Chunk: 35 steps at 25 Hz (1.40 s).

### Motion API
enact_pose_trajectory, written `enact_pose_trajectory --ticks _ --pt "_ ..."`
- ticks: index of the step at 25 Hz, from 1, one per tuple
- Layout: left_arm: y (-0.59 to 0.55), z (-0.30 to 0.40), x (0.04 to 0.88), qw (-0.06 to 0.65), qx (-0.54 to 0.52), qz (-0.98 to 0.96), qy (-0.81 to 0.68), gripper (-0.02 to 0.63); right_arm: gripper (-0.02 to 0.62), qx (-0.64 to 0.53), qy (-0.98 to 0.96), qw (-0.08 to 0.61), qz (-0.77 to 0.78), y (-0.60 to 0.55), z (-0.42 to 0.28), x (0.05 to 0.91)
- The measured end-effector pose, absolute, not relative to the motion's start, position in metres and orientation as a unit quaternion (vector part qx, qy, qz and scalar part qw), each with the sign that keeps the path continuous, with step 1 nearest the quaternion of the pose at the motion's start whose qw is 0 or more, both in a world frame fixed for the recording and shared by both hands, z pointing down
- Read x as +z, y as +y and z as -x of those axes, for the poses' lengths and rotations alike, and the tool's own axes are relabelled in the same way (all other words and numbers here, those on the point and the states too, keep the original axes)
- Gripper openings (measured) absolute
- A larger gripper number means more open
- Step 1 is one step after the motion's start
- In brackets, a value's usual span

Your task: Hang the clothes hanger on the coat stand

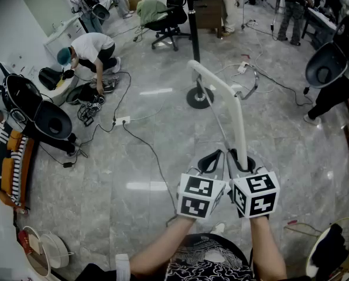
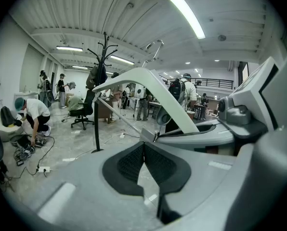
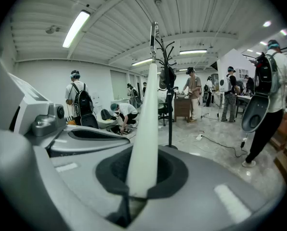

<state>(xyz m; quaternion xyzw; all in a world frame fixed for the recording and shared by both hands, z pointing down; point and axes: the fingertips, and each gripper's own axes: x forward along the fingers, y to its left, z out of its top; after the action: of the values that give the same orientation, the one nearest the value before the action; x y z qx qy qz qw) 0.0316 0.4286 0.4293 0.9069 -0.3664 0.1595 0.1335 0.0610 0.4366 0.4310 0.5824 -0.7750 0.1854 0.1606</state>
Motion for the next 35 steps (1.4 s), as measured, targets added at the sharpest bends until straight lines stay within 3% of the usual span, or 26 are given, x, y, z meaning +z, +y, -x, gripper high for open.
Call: enact_pose_trajectory --ticks 15,29,35 --pt "0.35 0.05 0.424 0.146 0.14 -0.916 -0.347 0.006 0.029 0.201 -0.752 0.162 -0.606 0.372 0.021 0.438" --pt "0.31 0.025 0.429 0.148 0.146 -0.904 -0.374 0.006 0.029 0.198 -0.767 0.163 -0.588 0.327 -0.011 0.443" --pt "0.269 -0.019 0.421 0.147 0.141 -0.895 -0.398 0.006 0.029 0.183 -0.785 0.17 -0.568 0.288 -0.056 0.436"
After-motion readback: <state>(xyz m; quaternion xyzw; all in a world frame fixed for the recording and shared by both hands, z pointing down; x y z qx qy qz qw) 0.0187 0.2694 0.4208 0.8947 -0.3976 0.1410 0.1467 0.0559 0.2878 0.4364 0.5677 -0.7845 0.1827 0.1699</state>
